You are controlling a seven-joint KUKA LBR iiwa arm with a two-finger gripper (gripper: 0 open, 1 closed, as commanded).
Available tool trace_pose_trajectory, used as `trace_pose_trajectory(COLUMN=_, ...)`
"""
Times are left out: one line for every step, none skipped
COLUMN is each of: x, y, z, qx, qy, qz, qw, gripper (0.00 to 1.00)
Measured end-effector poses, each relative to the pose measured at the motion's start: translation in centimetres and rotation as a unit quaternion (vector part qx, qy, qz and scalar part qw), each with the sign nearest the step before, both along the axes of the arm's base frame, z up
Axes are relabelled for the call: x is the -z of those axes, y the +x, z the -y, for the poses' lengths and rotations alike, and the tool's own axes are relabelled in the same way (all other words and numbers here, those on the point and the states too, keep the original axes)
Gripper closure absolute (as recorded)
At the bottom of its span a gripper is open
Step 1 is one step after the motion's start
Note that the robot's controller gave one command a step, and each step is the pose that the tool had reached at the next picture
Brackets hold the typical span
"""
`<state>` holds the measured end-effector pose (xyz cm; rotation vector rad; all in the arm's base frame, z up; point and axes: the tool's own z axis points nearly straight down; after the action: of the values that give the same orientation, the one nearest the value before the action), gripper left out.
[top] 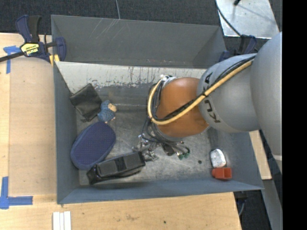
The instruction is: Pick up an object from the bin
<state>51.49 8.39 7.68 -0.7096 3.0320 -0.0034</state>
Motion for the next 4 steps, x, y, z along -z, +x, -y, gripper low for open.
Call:
trace_pose_trajectory(x=-14.2, y=-0.3, z=-6.4, qx=-0.024, qy=0.000, qz=-0.0075, qw=0.9997, gripper=1.00)
trace_pose_trajectory(x=-2.7, y=3.9, z=-7.3, qx=-0.032, qy=-0.002, qz=-0.0153, qw=0.9994, gripper=1.00)
trace_pose_trajectory(x=-3.2, y=4.0, z=-7.3, qx=-0.031, qy=-0.002, qz=-0.0115, qw=0.9994, gripper=0.00)
trace_pose_trajectory(x=-2.4, y=6.3, z=-12.1, qx=0.041, qy=0.000, qz=-0.0111, qw=0.9991, gripper=0.00)
